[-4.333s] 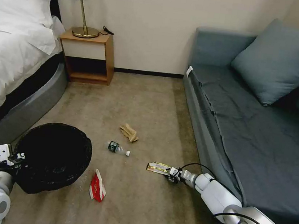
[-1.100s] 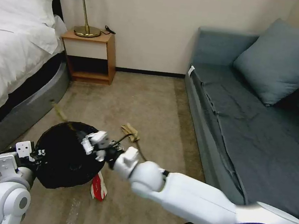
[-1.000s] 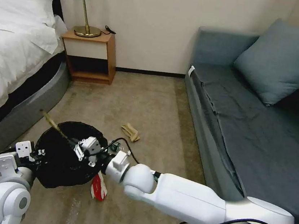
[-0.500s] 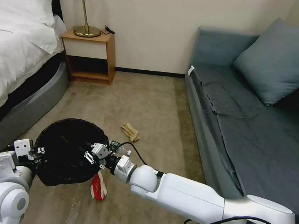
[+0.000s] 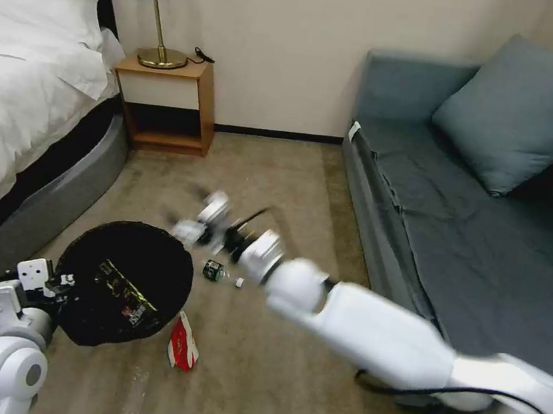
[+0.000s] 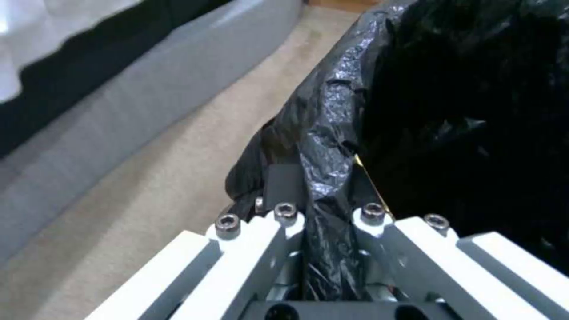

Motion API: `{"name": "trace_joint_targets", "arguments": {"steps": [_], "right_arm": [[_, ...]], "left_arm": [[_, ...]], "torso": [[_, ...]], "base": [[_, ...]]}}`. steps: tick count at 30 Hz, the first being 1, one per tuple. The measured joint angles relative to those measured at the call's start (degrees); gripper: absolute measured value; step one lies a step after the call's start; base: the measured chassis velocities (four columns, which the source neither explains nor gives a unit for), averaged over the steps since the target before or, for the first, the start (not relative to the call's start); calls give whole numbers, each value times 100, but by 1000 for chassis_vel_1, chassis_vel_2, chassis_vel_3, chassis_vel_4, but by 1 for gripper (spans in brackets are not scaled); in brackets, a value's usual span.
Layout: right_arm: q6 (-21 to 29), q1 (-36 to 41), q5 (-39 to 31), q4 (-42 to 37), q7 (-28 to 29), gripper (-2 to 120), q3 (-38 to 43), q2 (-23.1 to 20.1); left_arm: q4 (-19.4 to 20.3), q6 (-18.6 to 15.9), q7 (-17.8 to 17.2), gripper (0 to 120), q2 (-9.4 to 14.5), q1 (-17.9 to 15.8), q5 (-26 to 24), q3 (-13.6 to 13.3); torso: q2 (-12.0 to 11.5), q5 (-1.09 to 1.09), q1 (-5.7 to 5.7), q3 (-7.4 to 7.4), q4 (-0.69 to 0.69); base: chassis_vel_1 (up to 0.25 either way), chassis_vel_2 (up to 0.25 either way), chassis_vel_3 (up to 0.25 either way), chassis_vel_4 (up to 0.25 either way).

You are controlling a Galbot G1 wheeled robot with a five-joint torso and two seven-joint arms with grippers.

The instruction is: Pick up the trash bin, then pick up the garbage on the floor and place it into the trash bin.

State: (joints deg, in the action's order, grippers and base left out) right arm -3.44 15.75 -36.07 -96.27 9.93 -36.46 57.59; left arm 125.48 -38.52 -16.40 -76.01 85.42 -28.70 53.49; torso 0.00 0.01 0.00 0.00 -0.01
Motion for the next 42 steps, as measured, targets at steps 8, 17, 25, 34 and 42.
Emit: {"name": "trace_joint_targets", "arguments": {"steps": [8, 17, 25, 34, 42], "right_arm": [[1189, 1046, -887, -553, 793, 100, 91, -818], [2328, 1341, -2551, -959, 2061, 100, -685, -765], [2635, 1210, -3628, -683, 2654, 100, -1212, -89], [2497, 1182, -3684, 517, 2726, 100, -1770, 1264], [2245, 1072, -3566, 1455, 2558, 98, -2144, 1870]], "left_arm": [[-116, 30, 66, 3, 117, -69, -26, 322], [-146, 44, 76, 3, 93, -58, -32, 344], [-138, 70, 85, 3, 28, -17, -22, 348], [-95, 104, 111, 3, -24, 51, -23, 459], [-80, 133, 123, 3, -80, 89, -22, 510]], "torso": [[0, 1, 0, 0, 0], [0, 0, 0, 0, 1], [0, -2, 0, -1, 1], [0, -1, 0, 0, 2], [0, -2, 0, 0, 1]], "base": [[0, 0, 0, 0], [0, 0, 0, 0], [0, 0, 0, 0], [0, 0, 0, 0], [0, 0, 0, 0]]}}
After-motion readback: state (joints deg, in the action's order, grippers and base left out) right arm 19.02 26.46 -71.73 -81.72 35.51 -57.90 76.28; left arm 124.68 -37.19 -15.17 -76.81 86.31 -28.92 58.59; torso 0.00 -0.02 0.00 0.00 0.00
